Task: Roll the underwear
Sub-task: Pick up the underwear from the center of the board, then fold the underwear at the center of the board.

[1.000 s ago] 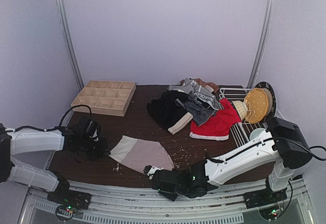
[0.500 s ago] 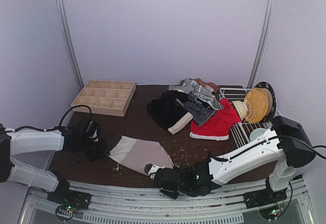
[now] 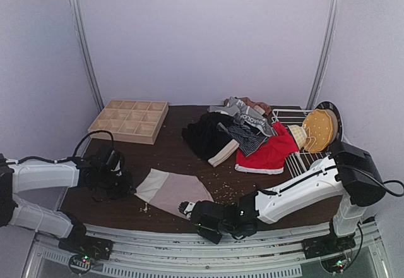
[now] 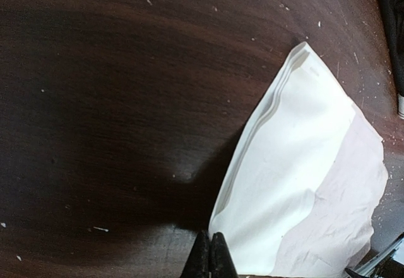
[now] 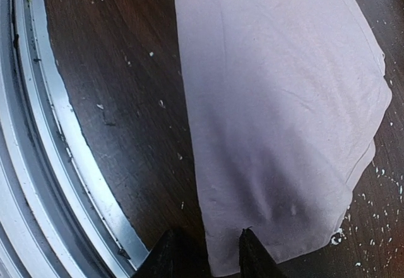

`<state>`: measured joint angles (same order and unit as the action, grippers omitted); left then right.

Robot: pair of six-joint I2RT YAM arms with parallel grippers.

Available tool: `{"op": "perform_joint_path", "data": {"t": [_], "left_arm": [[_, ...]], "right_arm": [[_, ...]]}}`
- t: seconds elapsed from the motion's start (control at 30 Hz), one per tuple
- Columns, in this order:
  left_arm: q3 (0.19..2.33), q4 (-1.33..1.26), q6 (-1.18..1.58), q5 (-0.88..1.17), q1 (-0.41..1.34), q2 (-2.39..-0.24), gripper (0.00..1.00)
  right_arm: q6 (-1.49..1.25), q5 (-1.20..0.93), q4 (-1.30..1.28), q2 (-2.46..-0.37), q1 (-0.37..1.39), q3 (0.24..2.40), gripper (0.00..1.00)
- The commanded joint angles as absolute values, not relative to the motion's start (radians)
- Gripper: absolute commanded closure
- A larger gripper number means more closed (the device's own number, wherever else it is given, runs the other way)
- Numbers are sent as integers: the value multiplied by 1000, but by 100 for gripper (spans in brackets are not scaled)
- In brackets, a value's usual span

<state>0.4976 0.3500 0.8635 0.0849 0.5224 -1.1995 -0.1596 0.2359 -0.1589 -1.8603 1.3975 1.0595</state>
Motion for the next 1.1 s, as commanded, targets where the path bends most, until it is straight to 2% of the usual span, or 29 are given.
{"op": "perform_joint_path", "data": {"t": [0.0, 0.1, 0.23, 0.43, 0.47, 0.8, 1.07], "left_arm": [[526, 359, 846, 71, 521, -1176, 100], [535, 367, 844, 71, 521, -1171, 100], [550, 384, 836, 69, 521, -1153, 100], [570, 401, 827, 73, 520, -1136, 100], [572, 403, 827, 75, 521, -1135, 100], [638, 458, 808, 69, 521, -1091, 100], [652, 448, 804, 59, 521, -1132, 100]], "right_arm": [[-186, 220, -195, -1900, 1389, 1064, 68], [-201, 231, -205, -1905, 1382, 1057, 73], [-221, 238, -231, -1911, 1372, 1055, 89], [-237, 224, -238, -1907, 1366, 1043, 96], [-240, 219, -238, -1903, 1364, 1044, 100], [-290, 116, -209, -1776, 1364, 1074, 100], [-328, 62, -201, -1764, 1324, 1103, 100]]}}
